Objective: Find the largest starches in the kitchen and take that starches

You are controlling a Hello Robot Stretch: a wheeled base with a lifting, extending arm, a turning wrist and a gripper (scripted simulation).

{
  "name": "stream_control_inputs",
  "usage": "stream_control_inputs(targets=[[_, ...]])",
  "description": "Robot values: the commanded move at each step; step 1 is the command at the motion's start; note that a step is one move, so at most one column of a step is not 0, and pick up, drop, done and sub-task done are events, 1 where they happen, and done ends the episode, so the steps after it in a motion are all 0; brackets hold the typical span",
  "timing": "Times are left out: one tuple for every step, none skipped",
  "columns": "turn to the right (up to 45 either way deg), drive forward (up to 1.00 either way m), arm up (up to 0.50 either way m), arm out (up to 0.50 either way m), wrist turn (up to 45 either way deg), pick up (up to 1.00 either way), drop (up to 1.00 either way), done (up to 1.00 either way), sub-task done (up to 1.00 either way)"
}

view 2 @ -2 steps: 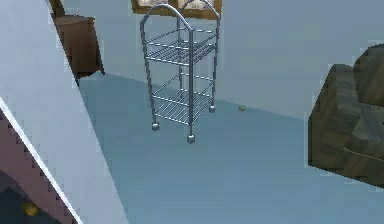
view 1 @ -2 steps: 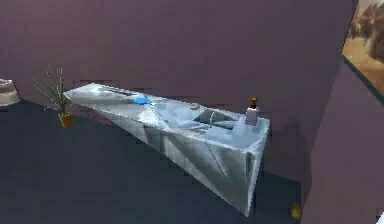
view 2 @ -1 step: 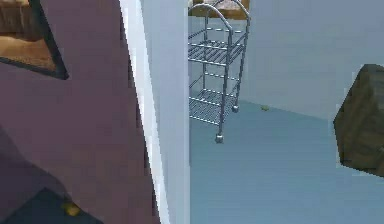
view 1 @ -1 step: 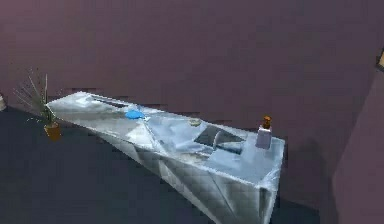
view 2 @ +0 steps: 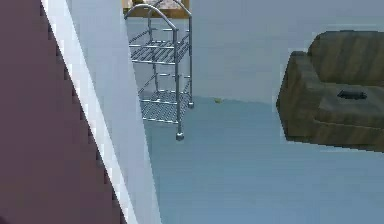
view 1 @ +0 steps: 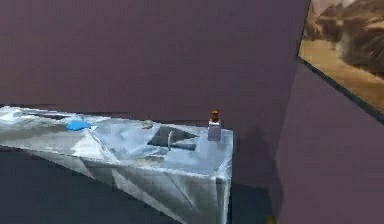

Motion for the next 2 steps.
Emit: stream_control_inputs(targets=[[0.0,0.3,0.0,0.0,0.0,0.0,0.0,0.0,0.0],[39.0,0.0,0.0,0.0,0.0,0.0,0.0,0.0,0.0]])
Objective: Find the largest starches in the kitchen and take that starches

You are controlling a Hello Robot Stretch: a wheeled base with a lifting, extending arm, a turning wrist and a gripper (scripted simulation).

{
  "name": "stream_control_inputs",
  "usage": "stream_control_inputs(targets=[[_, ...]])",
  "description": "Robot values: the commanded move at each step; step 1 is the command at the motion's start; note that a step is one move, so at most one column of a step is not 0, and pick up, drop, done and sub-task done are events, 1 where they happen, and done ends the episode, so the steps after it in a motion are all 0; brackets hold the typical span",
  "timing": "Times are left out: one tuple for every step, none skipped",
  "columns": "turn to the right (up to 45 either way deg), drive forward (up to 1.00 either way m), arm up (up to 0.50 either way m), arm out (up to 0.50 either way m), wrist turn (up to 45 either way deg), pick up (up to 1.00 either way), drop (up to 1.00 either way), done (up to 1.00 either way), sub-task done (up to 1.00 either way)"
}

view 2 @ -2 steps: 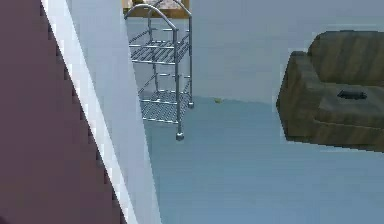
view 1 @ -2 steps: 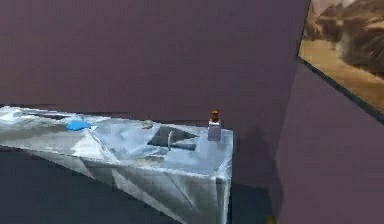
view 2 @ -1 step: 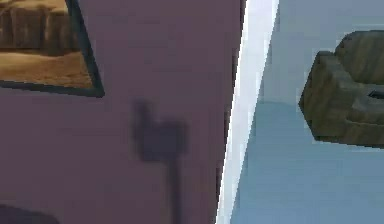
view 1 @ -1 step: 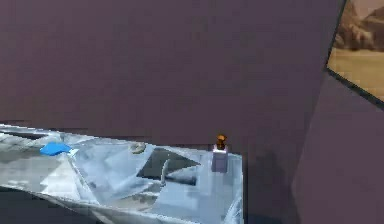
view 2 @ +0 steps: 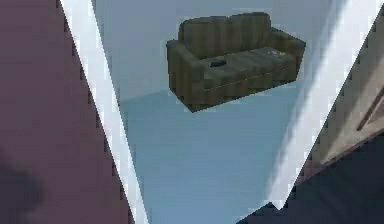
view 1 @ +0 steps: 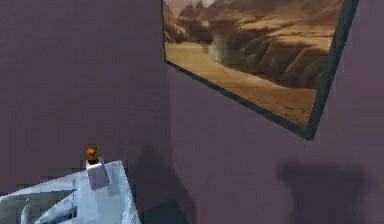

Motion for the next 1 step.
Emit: stream_control_inputs(targets=[[-45.0,0.0,0.0,0.0,0.0,0.0,0.0,0.0,0.0]])
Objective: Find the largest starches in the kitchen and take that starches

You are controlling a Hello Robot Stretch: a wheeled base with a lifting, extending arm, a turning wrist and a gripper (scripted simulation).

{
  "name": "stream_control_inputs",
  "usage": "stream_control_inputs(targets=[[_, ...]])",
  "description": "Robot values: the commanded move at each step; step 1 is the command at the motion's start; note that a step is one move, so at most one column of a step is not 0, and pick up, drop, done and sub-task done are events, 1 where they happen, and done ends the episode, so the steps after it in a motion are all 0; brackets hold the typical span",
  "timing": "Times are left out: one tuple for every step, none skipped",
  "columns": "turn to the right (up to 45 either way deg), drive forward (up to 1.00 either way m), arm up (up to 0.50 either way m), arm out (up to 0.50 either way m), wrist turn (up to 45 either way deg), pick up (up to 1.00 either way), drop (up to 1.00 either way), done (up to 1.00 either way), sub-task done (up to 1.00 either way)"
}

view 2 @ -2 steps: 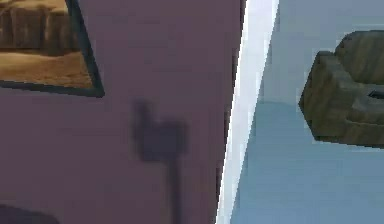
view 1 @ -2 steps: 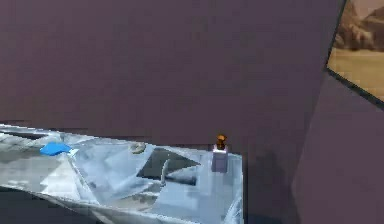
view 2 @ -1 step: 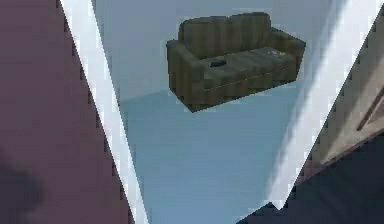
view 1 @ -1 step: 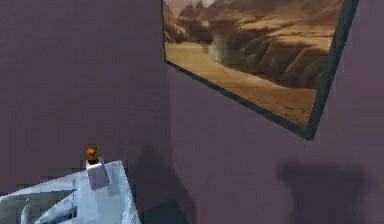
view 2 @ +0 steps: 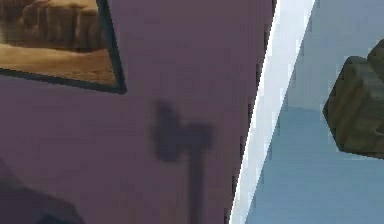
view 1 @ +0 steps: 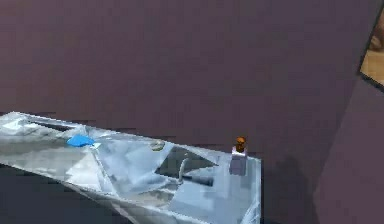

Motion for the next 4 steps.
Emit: stream_control_inputs(targets=[[-45.0,0.0,0.0,0.0,0.0,0.0,0.0,0.0,0.0],[-45.0,0.0,0.0,0.0,0.0,0.0,0.0,0.0,0.0],[-9.0,0.0,0.0,0.0,0.0,0.0,0.0,0.0,0.0],[0.0,0.2,0.0,0.0,0.0,0.0,0.0,0.0,0.0]])
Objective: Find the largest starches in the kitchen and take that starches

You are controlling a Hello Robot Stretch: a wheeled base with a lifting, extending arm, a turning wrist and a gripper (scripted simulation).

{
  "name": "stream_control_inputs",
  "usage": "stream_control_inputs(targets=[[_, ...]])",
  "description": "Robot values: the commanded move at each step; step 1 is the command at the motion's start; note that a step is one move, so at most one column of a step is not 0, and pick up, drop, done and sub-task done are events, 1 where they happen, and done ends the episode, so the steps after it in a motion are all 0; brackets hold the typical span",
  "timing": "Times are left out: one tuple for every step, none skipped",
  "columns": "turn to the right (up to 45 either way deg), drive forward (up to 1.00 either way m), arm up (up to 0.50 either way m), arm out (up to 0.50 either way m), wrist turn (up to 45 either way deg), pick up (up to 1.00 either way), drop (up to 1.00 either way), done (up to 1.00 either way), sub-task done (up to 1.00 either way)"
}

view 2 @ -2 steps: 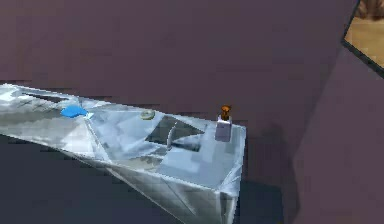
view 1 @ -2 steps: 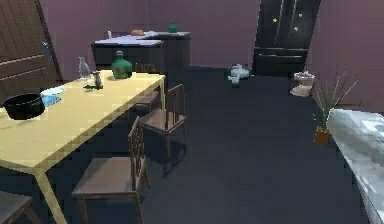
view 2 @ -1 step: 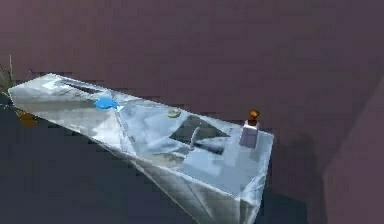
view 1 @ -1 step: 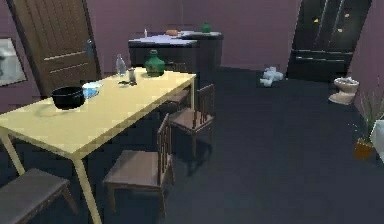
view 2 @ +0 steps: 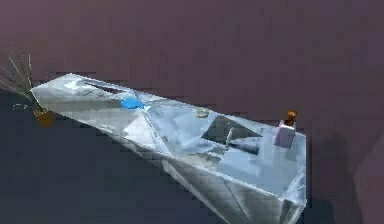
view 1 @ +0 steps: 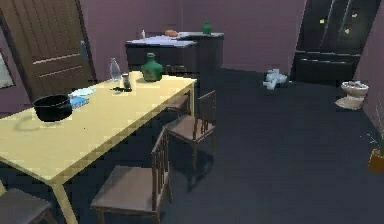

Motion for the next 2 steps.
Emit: stream_control_inputs(targets=[[45.0,0.0,0.0,0.0,0.0,0.0,0.0,0.0,0.0],[39.0,0.0,0.0,0.0,0.0,0.0,0.0,0.0,0.0]])
